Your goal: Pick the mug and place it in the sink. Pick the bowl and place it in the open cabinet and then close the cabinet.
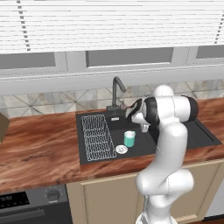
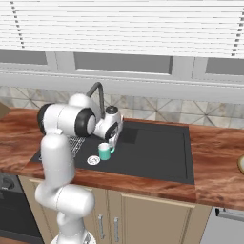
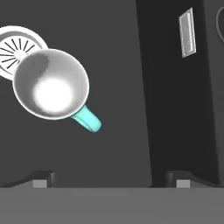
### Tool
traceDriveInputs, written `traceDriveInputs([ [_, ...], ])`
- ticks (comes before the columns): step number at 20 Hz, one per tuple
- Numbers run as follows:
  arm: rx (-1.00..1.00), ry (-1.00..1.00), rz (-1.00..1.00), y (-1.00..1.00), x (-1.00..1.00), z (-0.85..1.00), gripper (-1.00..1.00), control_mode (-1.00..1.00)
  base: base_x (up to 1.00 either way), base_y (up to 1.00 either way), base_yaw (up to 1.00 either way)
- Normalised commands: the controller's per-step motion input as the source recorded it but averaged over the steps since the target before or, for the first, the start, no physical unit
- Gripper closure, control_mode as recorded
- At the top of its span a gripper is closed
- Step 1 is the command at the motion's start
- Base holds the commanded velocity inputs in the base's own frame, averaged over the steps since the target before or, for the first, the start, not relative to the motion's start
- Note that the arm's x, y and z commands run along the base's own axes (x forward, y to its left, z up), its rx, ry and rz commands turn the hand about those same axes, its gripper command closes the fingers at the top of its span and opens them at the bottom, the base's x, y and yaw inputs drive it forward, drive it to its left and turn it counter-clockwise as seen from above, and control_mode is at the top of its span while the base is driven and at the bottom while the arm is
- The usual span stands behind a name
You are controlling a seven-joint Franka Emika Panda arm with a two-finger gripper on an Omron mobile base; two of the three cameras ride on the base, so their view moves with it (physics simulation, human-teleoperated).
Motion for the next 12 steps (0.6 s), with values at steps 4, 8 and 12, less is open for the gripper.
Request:
traceDriveInputs([
  [4, -0.07, -0.03, 0.00, 0.00, 0.00, 0.93, -1.00, -1.00, 0.00, 0.00, 0.00],
  [8, -0.10, 0.00, 0.00, 0.02, 0.00, 0.87, -1.00, -1.00, 0.00, 0.00, 0.00],
  [12, -0.03, 0.00, -0.06, 0.01, 0.00, 0.79, -1.00, -1.00, 0.00, 0.00, 0.00],
])
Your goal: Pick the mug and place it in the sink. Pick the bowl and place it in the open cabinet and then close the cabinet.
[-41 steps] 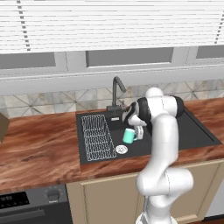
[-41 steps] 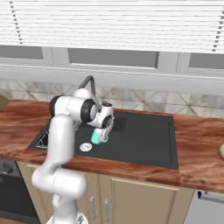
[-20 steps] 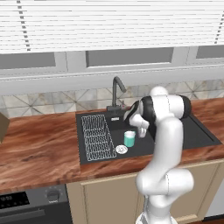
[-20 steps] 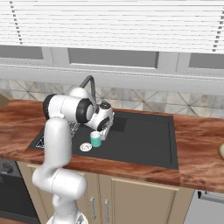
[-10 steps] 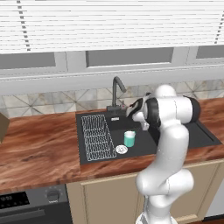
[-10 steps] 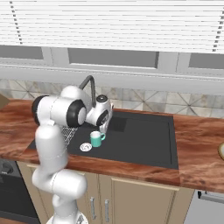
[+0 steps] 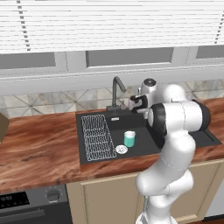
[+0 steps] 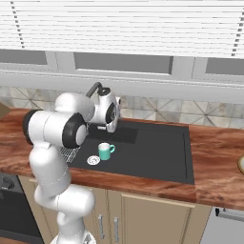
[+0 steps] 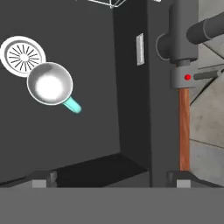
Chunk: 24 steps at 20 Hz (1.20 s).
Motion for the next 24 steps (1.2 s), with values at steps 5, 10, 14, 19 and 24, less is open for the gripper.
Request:
traceDriveInputs([
  [5, 0.04, 0.00, -0.20, -0.09, -0.05, 0.67, -1.00, -1.00, 0.00, 0.00, 0.00],
  [10, 0.22, -0.06, -0.43, -0.17, -0.61, 0.47, -1.00, -1.00, 0.00, 0.00, 0.00],
  [14, 0.38, -0.24, -0.52, 0.00, -0.98, 0.19, -1.00, -1.00, 0.00, 0.00, 0.00],
  [19, 0.26, -0.20, -0.57, 0.00, -0.99, 0.01, -1.00, -1.00, 0.00, 0.00, 0.00],
  [24, 0.07, -0.08, -0.58, 0.00, -0.52, 0.43, -1.00, -1.00, 0.00, 0.00, 0.00],
])
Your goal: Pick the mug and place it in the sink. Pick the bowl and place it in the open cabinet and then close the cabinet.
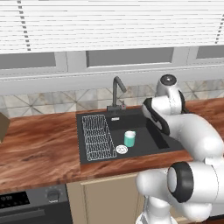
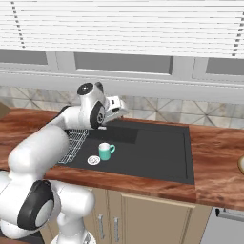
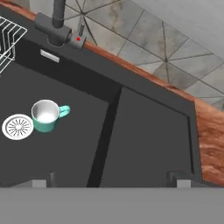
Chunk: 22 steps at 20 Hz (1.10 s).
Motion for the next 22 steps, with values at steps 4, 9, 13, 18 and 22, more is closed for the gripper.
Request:
traceDriveInputs([
  [4, 0.06, 0.00, -0.31, 0.00, -0.02, 0.72, -1.00, -1.00, 0.00, 0.00, 0.00],
  [9, 0.25, 0.00, -0.02, -0.03, -0.11, 0.30, -1.00, -1.00, 0.00, 0.00, 0.00],
  [13, 0.20, 0.00, 0.00, 0.00, -0.25, 0.20, -1.00, -1.00, 0.00, 0.00, 0.00],
  [18, 0.12, 0.00, 0.00, 0.00, -0.57, 0.22, -1.00, -1.00, 0.00, 0.00, 0.00],
  [22, 0.09, 0.00, 0.00, 0.00, -0.47, 0.23, -1.00, -1.00, 0.00, 0.00, 0.00],
])
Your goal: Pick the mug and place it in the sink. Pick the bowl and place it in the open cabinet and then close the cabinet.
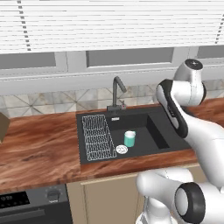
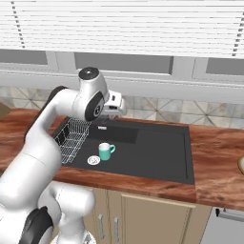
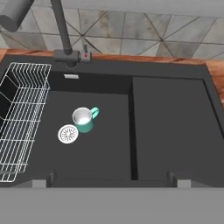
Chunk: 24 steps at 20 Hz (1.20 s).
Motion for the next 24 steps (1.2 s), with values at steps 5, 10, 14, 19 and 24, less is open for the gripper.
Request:
traceDriveInputs([
  [5, 0.09, 0.04, 0.00, 0.02, -0.37, 0.09, -1.00, -1.00, 0.00, 0.00, 0.00],
  [10, 0.00, 0.02, -0.02, -0.01, -0.12, 0.00, -1.00, 1.00, -0.08, -0.47, -0.07],
  [14, 0.00, 0.00, 0.00, 0.00, 0.00, 0.00, -1.00, 1.00, 0.00, -1.00, -0.19],
  [19, 0.00, 0.00, 0.00, 0.00, 0.00, 0.00, -1.00, 1.00, 0.01, -1.00, -0.17],
  [24, 0.00, 0.00, 0.00, 0.00, 0.00, 0.00, -1.00, 1.00, 0.05, -0.93, -0.10],
])
